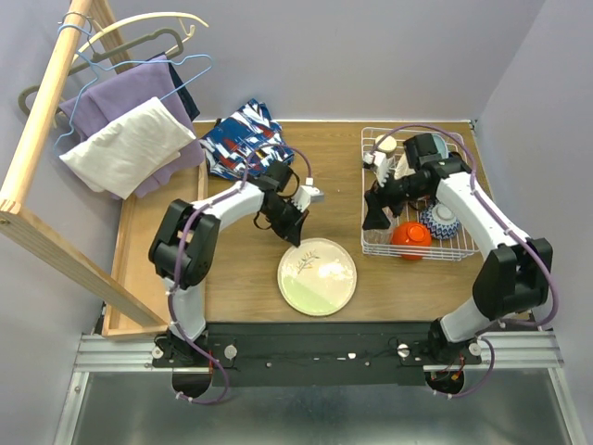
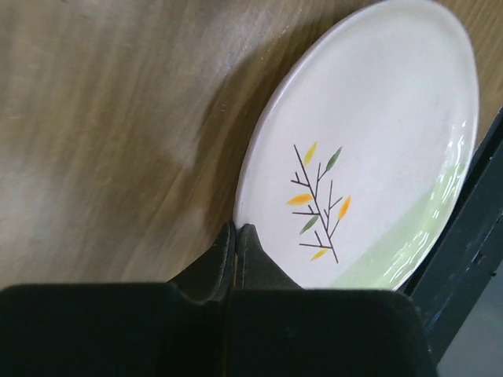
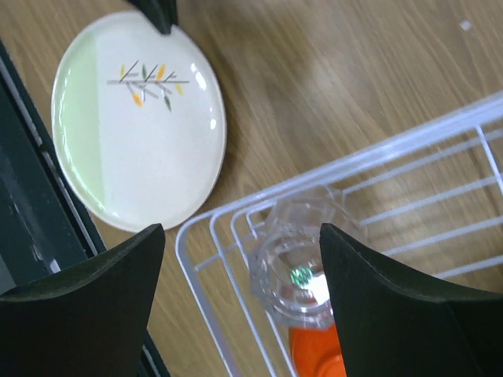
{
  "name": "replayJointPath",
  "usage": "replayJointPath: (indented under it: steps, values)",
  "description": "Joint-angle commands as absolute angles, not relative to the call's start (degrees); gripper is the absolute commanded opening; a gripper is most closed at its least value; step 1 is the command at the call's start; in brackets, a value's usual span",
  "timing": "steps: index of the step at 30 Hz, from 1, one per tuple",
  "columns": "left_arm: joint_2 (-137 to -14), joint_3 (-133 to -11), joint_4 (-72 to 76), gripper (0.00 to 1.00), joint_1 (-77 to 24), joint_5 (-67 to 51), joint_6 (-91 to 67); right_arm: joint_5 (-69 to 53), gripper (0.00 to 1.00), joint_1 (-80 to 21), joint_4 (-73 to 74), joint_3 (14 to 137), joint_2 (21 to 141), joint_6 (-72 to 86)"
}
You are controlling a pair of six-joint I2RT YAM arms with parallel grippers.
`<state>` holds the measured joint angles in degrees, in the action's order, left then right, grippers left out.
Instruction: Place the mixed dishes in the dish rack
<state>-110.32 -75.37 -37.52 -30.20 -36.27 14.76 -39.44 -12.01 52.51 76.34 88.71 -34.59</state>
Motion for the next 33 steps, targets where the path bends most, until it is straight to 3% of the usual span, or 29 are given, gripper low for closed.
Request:
replayJointPath:
  steps: [1, 17, 21, 24, 25, 26, 27, 29, 30, 33]
  values:
    - [-100.9, -76.6, -38.0, 0.00, -28.5, -36.3, 21.7, -44.1, 0.87, -16.6, 52.6, 79.2, 93.0, -40.8]
    - [-90.6, -78.4, -37.5, 0.00, -28.4, -39.4, 20.8, -54.2, 0.87, -24.6, 46.0, 86.7, 110.6, -34.0]
    - [-90.5, -78.7, -36.1, 0.00, -28.4, -39.4, 19.6, -55.7, 0.78, -25.9, 47.2, 88.3, 113.2, -33.4]
    - [-90.4, -78.2, -34.5, 0.00, -28.5, -38.2, 19.1, -56.2, 0.51, -26.3, 48.0, 88.2, 113.4, -33.2]
    - [-90.1, -77.5, -33.9, 0.00, -28.5, -37.7, 18.8, -56.2, 0.24, -26.2, 48.0, 87.9, 113.3, -32.7]
    - [-89.7, -76.8, -31.9, 0.00, -28.4, -36.1, 18.1, -55.9, 0.05, -26.4, 47.9, 87.8, 113.1, -32.2]
    - [-89.4, -76.2, -30.9, 0.00, -28.3, -35.3, 17.8, -55.1, 0.00, -26.3, 47.2, 87.6, 112.8, -31.6]
    - [-88.5, -74.4, -27.1, 0.00, -28.4, -28.7, 15.8, -54.3, 0.00, -26.3, 47.2, 87.8, 112.1, -31.0]
    - [-88.3, -74.1, -25.9, 0.06, -28.4, -25.2, 14.3, -53.8, 0.00, -26.3, 47.0, 88.1, 111.9, -30.8]
    - [-87.2, -75.3, -23.1, 0.45, -28.3, -11.3, 10.8, -51.7, 0.01, -26.3, 47.2, 89.6, 110.4, -30.2]
